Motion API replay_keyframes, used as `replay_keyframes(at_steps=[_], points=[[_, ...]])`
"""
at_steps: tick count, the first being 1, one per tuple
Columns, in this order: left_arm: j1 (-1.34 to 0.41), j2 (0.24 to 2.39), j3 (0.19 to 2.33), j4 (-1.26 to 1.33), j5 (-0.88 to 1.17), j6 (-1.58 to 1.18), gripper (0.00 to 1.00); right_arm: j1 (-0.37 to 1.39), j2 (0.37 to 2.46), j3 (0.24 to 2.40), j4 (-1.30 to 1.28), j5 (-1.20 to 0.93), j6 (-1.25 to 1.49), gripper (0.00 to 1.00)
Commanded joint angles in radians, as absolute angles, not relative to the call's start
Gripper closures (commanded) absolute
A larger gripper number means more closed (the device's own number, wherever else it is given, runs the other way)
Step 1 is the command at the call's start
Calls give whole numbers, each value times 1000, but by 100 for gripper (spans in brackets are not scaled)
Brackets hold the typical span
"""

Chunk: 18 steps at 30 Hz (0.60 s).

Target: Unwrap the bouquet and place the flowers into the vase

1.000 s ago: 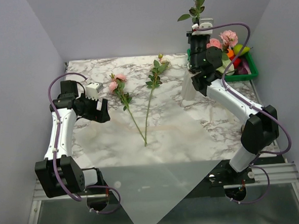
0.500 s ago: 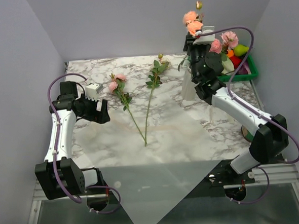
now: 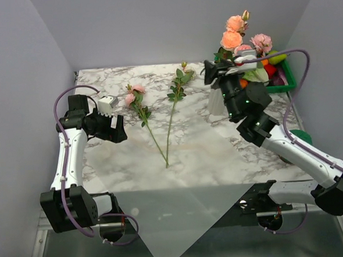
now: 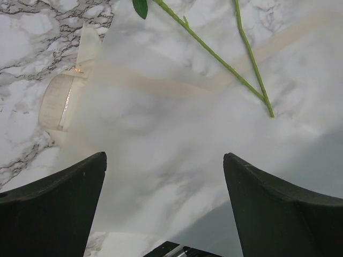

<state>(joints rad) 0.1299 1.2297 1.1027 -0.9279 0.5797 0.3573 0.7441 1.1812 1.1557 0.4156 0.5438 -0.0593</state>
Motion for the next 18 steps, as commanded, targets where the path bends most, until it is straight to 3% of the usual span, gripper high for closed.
replay_keyframes(at_steps=[1, 12, 18], points=[[137, 1212, 1100, -919, 604, 330, 1, 825, 1327, 1216, 114, 534, 17, 36], [138, 1189, 1092, -919, 574, 336, 1, 842, 1862, 1673, -497, 554, 339, 32], [140, 1177, 1088, -925, 580, 347, 1, 808, 2055, 1865, -594, 479, 448, 20]])
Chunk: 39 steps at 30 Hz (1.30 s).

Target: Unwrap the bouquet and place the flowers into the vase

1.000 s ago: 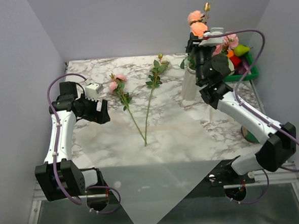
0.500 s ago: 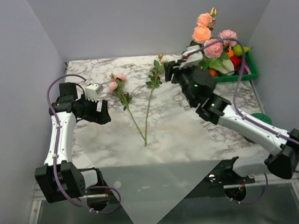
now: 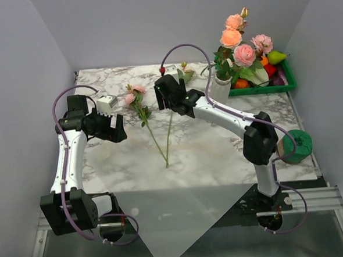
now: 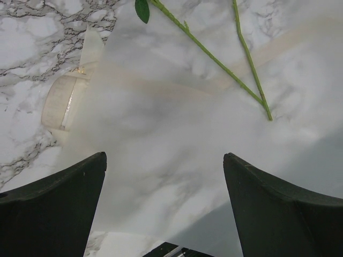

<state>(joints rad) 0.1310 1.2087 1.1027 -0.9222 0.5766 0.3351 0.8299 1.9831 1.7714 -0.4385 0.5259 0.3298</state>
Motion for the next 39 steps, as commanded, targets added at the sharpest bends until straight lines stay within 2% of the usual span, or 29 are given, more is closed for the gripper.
replay_keyframes(at_steps=[1, 6, 10, 14, 24, 30, 39], points=[[140, 1172, 1085, -927, 578, 351, 1, 792, 2069, 1876, -597, 462, 462, 20], [140, 1158, 1078, -930, 574, 367, 1, 747, 2155, 1960, -635, 344, 521, 20], [141, 1157, 1077, -928, 578, 368, 1, 727, 2273, 2139, -735, 285, 549, 26], [141, 1160, 1075, -928, 587, 370, 1, 713, 2370, 2200, -804, 230, 587, 30], [141, 1163, 1083, -930, 595, 371, 1, 703, 2414, 2189, -827, 230, 603, 31], [141, 1158, 1085, -928, 597, 374, 1, 698, 2434, 2192, -833, 221, 601, 38], [143, 1163, 1091, -931, 597, 383, 1, 695, 2503, 2259, -870, 218, 601, 39]])
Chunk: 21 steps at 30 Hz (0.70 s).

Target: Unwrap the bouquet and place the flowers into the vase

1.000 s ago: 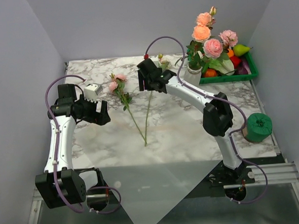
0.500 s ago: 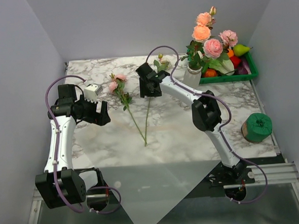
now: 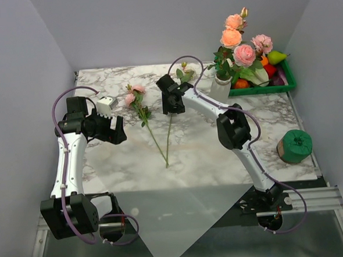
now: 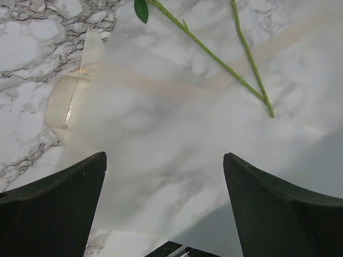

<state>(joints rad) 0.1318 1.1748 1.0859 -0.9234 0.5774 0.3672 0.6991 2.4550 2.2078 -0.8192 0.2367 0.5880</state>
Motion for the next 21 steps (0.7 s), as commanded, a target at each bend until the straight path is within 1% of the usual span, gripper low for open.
replay_keyframes(at_steps=[1, 3, 6, 13, 15, 16, 21], points=[[143, 1164, 1091, -931, 598, 385, 1, 693, 2508, 2267, -874, 218, 601, 39], [144, 1166, 1089, -933, 597, 387, 1, 693, 2519, 2276, -877, 215, 603, 39], [146, 1166, 1089, -930, 594, 390, 1, 693, 2526, 2276, -881, 212, 604, 42], [150, 1169, 1089, -931, 591, 397, 1, 692, 2530, 2250, -873, 210, 601, 58], [152, 1167, 1091, -931, 592, 400, 1, 692, 2525, 2234, -864, 207, 598, 60], [153, 1164, 1091, -933, 591, 402, 1, 692, 2523, 2227, -861, 209, 598, 65], [156, 1164, 1091, -936, 589, 408, 1, 690, 2490, 2156, -819, 195, 606, 77]])
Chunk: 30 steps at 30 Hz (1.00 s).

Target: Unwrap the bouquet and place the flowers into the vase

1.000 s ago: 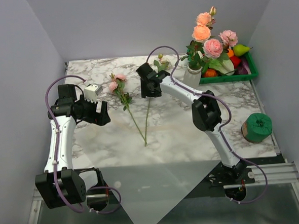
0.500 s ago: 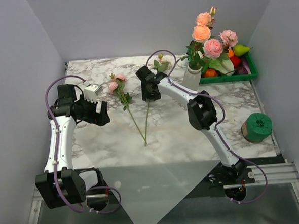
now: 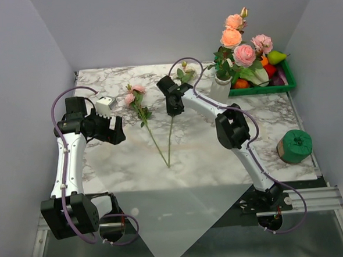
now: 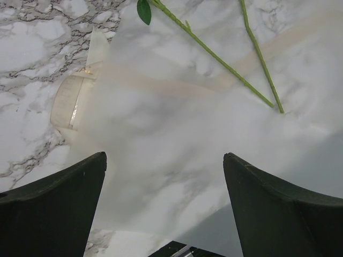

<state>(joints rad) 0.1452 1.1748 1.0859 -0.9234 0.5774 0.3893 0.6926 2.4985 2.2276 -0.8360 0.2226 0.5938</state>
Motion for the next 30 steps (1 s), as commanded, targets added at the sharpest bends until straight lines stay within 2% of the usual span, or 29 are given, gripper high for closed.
replay_keyframes(at_steps=[1, 4, 10, 17, 20, 26, 28, 30], points=[[158, 1164, 1091, -934, 589, 410, 1, 690, 2485, 2145, -807, 184, 610, 85], [161, 1172, 1097, -940, 589, 410, 1, 686, 2471, 2134, -792, 169, 624, 100], [164, 1170, 1101, -945, 589, 411, 1, 692, 2337, 1973, -680, 192, 614, 100], [163, 1192, 1104, -943, 609, 400, 1, 713, 1953, 1653, -298, 215, 531, 100], [163, 1204, 1103, -937, 612, 394, 1, 719, 1820, 1621, -197, 206, 450, 100], [166, 1219, 1100, -931, 615, 388, 1, 727, 1606, 1592, 55, 238, 157, 100], [164, 1221, 1101, -931, 614, 388, 1, 727, 1556, 1597, 136, 323, 11, 100], [164, 1220, 1100, -930, 611, 391, 1, 726, 1534, 1582, 347, 423, -180, 100]])
